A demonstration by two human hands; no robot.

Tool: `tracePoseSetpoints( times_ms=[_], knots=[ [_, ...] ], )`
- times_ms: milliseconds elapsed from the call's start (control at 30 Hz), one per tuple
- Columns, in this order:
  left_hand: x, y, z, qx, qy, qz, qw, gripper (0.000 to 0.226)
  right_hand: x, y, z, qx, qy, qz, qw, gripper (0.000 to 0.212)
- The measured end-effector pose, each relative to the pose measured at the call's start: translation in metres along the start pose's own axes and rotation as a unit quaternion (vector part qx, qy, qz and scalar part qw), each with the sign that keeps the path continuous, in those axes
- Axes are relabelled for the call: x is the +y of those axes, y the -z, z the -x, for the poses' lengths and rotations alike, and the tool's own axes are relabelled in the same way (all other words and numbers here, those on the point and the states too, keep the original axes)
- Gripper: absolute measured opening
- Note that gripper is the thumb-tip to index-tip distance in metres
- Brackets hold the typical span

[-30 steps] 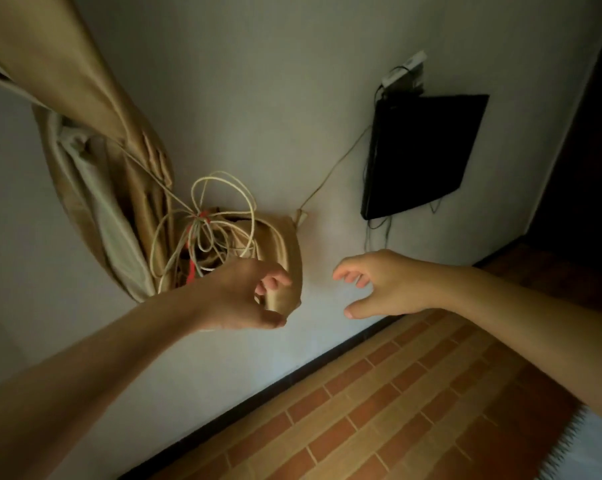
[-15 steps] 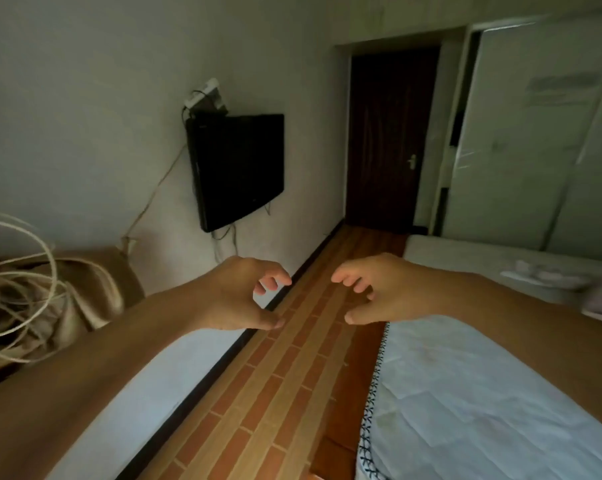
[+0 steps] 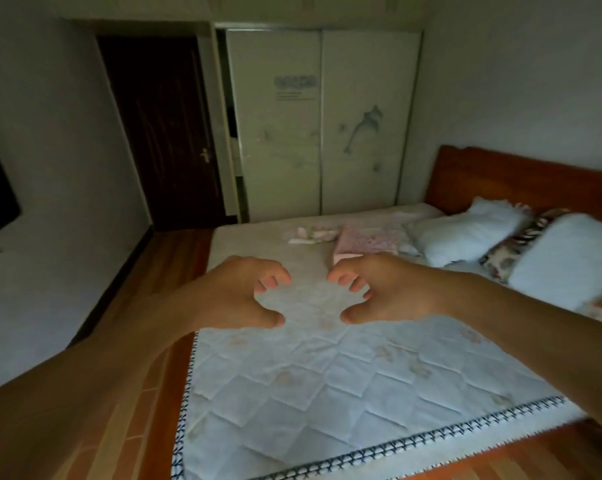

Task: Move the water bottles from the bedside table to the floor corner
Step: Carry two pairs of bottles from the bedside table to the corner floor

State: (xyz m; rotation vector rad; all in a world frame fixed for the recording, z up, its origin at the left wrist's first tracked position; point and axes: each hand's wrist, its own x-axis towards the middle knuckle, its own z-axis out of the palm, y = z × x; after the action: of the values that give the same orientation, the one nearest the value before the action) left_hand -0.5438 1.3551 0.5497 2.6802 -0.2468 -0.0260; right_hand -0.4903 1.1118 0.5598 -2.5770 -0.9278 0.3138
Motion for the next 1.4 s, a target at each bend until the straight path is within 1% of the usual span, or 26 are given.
tracePoseSetpoints(
  times_ms=[133, 300, 500, 767, 933, 1067, 1233, 1400],
  knots=[
    [0.050, -0.030, -0.074, -0.035, -0.082, 0.004, 0.996, 0.053, 0.067, 0.024, 0.037, 0.031, -0.086, -0.003, 0.996, 0.062],
    [0.112, -0.072, -0.159, -0.085, -0.188, 0.021, 0.978, 0.053, 0.138, 0.046, 0.083, 0.078, -0.193, 0.000, 0.978, 0.062],
    [0.205, -0.129, -0.247, -0.169, -0.298, 0.015, 0.939, 0.053, 0.211, 0.064, 0.149, 0.122, -0.306, -0.018, 0.944, 0.062],
    [0.354, -0.221, -0.319, -0.234, -0.410, -0.001, 0.882, 0.057, 0.315, 0.078, 0.249, 0.170, -0.403, -0.042, 0.898, 0.062],
    [0.454, -0.279, -0.357, -0.249, -0.454, -0.013, 0.855, 0.057, 0.391, 0.095, 0.315, 0.198, -0.440, -0.055, 0.874, 0.060],
    [0.528, -0.319, -0.386, -0.260, -0.469, -0.017, 0.844, 0.058, 0.450, 0.112, 0.360, 0.195, -0.467, -0.075, 0.859, 0.060],
    [0.602, -0.367, -0.431, -0.280, -0.481, -0.015, 0.831, 0.059, 0.525, 0.133, 0.397, 0.212, -0.484, -0.091, 0.844, 0.062],
    [0.663, -0.416, -0.494, -0.291, -0.490, -0.020, 0.821, 0.062, 0.611, 0.157, 0.414, 0.230, -0.500, -0.106, 0.828, 0.062]
  ],
)
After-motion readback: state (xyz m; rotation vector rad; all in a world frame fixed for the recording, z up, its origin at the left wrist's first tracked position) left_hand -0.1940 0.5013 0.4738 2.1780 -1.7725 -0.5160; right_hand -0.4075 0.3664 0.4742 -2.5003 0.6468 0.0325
